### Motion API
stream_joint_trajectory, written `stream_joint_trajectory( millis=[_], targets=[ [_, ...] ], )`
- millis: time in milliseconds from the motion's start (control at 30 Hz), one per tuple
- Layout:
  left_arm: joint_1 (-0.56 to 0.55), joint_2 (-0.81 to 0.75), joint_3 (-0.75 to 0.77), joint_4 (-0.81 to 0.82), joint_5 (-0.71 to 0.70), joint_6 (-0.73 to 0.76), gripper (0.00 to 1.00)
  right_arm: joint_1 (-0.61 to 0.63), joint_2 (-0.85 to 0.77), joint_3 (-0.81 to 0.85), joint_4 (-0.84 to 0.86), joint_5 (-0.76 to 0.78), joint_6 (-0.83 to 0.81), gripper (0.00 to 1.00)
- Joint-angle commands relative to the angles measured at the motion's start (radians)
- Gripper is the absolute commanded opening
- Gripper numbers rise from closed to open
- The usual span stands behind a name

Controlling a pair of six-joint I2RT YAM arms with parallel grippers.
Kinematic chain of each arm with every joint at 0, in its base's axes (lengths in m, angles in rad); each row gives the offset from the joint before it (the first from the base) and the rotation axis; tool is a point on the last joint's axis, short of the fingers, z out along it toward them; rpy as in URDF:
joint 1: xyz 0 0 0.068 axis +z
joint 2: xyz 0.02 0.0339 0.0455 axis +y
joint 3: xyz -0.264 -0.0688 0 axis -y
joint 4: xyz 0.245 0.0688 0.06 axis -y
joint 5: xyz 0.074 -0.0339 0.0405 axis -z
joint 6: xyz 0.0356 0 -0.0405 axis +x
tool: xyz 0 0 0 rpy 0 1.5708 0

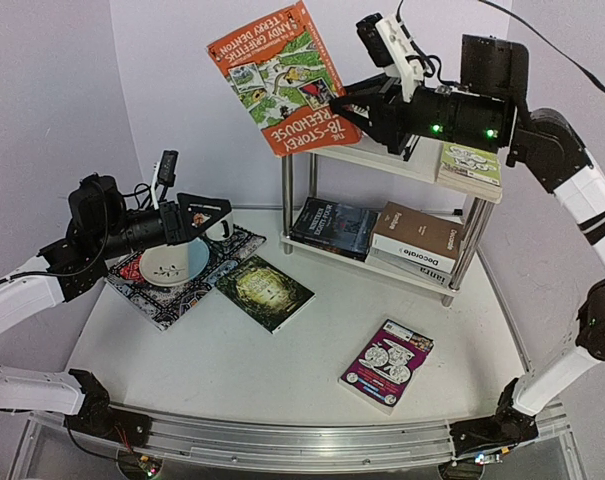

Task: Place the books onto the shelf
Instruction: Place the book on the book pile on the shelf.

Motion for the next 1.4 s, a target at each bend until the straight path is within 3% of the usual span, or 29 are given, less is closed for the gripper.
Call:
stream_joint_trajectory(
  millis=[0,200,467,633,900,1367],
  targets=[
    [-0.005,-0.003,0.032,0.008,-0.014,-0.002,0.98,-0.153,0.008,0.097,0.185,-0.276,0.173,0.0],
    [-0.003,-0.012,0.027,0.008,-0.018,0.0,0.98,-0.302,0.026,0.103,0.262,-0.437,0.357,0.0],
    [-0.004,-0.003,0.026,0.009,-0.02,-0.007,0.98,-0.465,0.105,0.245,0.282,-0.561,0.539,0.0],
    [-0.004,-0.011,0.017,0.009,-0.021,-0.014,0.98,-0.64,0.16,0.33,0.331,-0.634,0.775,0.0],
    [-0.004,-0.025,0.009,0.009,-0.021,-0.015,0.98,-0.885,0.147,0.279,0.432,-0.702,1.136,0.0],
    [-0.004,-0.042,-0.011,0.009,-0.019,-0.012,0.98,-1.127,0.096,0.119,0.513,-0.786,1.431,0.0]
  ],
)
